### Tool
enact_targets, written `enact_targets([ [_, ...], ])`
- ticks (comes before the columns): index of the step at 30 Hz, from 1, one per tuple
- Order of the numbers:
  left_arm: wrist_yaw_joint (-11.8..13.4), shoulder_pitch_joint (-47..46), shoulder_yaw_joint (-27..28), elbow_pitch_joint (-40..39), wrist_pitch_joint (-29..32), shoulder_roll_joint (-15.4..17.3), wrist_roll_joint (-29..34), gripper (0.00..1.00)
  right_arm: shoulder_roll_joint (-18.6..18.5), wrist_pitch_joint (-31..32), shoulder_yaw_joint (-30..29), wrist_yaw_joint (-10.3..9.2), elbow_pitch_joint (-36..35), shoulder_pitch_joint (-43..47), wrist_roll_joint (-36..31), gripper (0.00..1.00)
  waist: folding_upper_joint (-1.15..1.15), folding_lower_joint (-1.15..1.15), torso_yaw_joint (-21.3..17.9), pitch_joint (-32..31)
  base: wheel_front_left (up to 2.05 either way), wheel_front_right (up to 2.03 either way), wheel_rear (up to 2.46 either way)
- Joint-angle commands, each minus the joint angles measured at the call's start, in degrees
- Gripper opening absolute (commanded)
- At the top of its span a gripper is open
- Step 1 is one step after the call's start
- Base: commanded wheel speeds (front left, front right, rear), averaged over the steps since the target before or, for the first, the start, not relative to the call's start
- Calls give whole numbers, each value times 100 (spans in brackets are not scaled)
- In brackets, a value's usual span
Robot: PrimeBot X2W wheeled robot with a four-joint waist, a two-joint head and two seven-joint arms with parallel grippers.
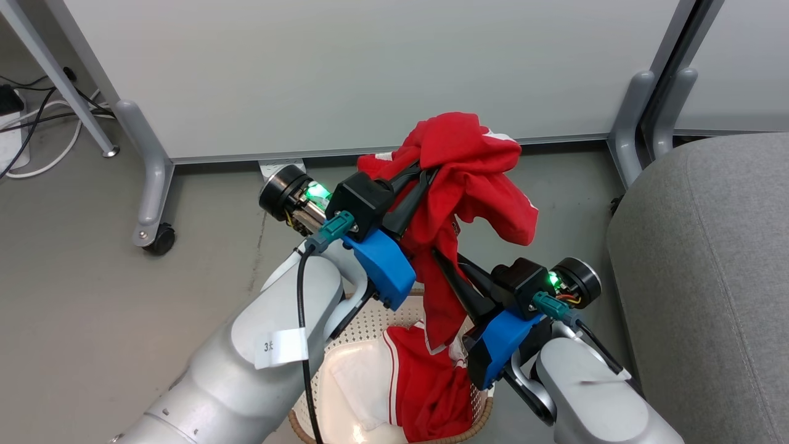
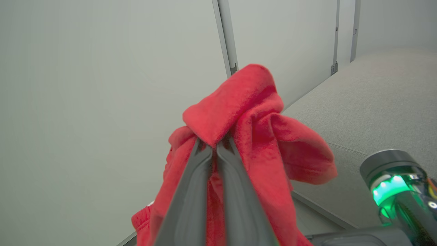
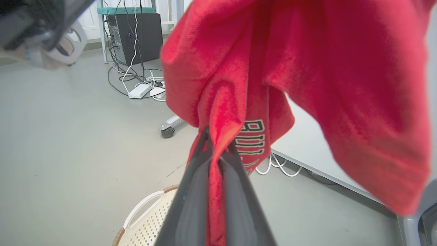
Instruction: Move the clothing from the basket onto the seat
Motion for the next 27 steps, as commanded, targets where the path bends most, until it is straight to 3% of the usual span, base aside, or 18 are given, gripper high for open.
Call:
enact_targets([
  [1,-8,18,41,2,-29,7,36,0,11,-18,4,1,3,-60,13,0,0,0,-2,-4,0,0,0],
  [17,-43,78,118,30,-30,-17,114,0,12,-18,13,1,-31,-22,-8,0,0,0,-3,-40,0,0,0],
  [18,-45,81,122,35,-30,-18,118,5,12,-18,13,1,-32,-22,-7,0,0,0,-5,-41,0,0,0],
  [19,-46,82,127,42,-30,-20,126,62,12,-18,15,1,-32,-23,-6,0,0,0,-7,-43,0,0,0],
  [20,-47,78,133,41,-30,-22,145,100,12,-18,16,1,-33,-24,-6,0,0,0,-8,-44,0,0,0],
  [27,-52,88,195,25,-30,-35,201,100,12,-18,17,1,-28,-14,-19,0,0,0,-20,-50,0,0,0],
])
